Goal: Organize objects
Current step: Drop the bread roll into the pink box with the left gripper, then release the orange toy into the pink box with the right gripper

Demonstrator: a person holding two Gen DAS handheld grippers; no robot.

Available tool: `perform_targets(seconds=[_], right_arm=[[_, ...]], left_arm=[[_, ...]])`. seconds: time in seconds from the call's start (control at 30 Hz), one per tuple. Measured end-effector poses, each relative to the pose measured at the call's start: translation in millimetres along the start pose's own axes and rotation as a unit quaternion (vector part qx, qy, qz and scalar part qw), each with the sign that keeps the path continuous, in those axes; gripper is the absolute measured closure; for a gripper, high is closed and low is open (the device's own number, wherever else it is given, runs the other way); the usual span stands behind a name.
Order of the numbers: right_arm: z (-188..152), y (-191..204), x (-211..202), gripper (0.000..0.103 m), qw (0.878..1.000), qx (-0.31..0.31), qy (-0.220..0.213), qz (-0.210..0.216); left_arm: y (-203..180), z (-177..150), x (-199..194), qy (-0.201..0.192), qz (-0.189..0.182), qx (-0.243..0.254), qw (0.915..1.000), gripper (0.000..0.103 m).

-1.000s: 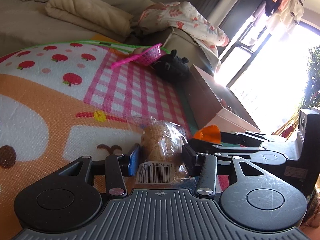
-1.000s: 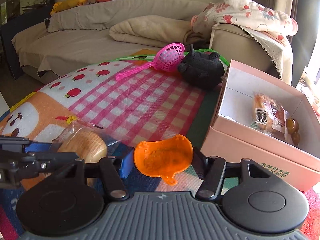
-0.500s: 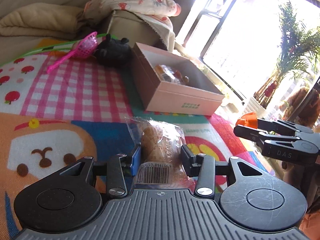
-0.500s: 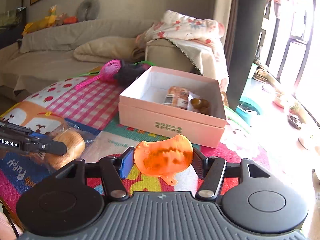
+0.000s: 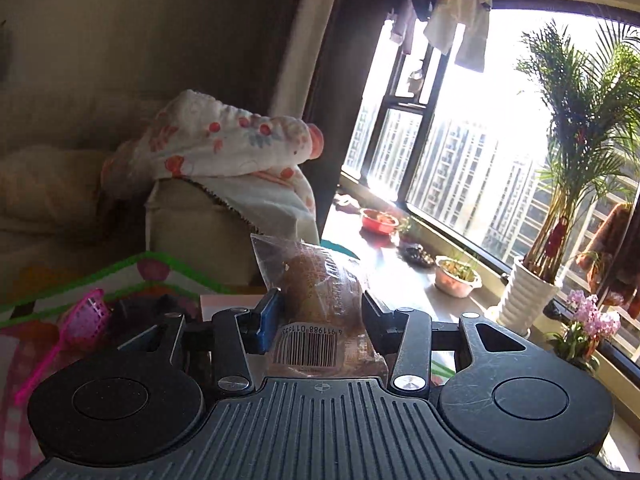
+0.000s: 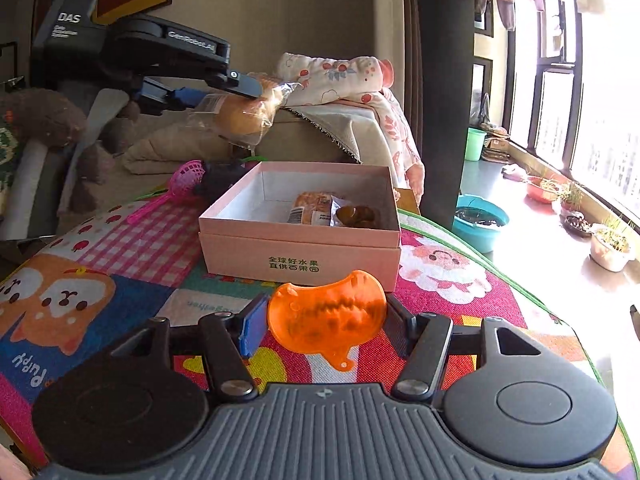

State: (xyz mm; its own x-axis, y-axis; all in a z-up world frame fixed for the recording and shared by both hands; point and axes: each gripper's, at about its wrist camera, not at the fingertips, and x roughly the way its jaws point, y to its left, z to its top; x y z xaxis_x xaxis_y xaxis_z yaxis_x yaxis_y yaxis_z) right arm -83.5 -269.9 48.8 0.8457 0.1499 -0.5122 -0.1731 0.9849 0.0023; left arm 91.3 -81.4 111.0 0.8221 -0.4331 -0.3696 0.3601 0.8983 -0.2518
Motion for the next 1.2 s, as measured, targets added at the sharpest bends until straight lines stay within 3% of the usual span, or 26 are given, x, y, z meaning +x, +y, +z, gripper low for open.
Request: perform_targets(seconds=[0.13,0.37,0.6,0.73,0.8,0.9,1.07,1.2], right_arm=[[-4,3,11,0.043,1.000,-0.010,0.014,0.003],[8,9,27,0.043,1.000,-0.005,0.020,0.009],[69,7,40,0.043,0.999,-0.026,-0.027,0.003],[112,-1,73,0.043,1.000,0.000,-0.016,0.007],[126,-5,95,0.042,1.000,0.018,0.001,0.009],[127,-4,119,0.025,0.999,0.033,0.021,0.000],[104,20,124,0.019,0.999,-0.018,0.033,0.003],[98,39,123,0.019,0.998,-0.060,0.030,0.003]], left_arm=[[17,-17,4,0.010,-0.019,-0.034,0.9992,0.054],[60,-41,-34,0.023,0.016,-0.061,0.9978,0.054],[95,-88,-77,0.073,0.040,-0.055,0.9950,0.054],[101,-102,-89,0.077,0.049,-0.035,0.9952,0.054],[103,-102,-91,0.072,0.059,-0.022,0.9954,0.054],[112,-98,-92,0.061,0.079,-0.017,0.9949,0.054],[138,-79,-81,0.035,0.099,-0.037,0.9938,0.054],[167,-52,-67,-0.001,0.103,-0.086,0.9909,0.054]])
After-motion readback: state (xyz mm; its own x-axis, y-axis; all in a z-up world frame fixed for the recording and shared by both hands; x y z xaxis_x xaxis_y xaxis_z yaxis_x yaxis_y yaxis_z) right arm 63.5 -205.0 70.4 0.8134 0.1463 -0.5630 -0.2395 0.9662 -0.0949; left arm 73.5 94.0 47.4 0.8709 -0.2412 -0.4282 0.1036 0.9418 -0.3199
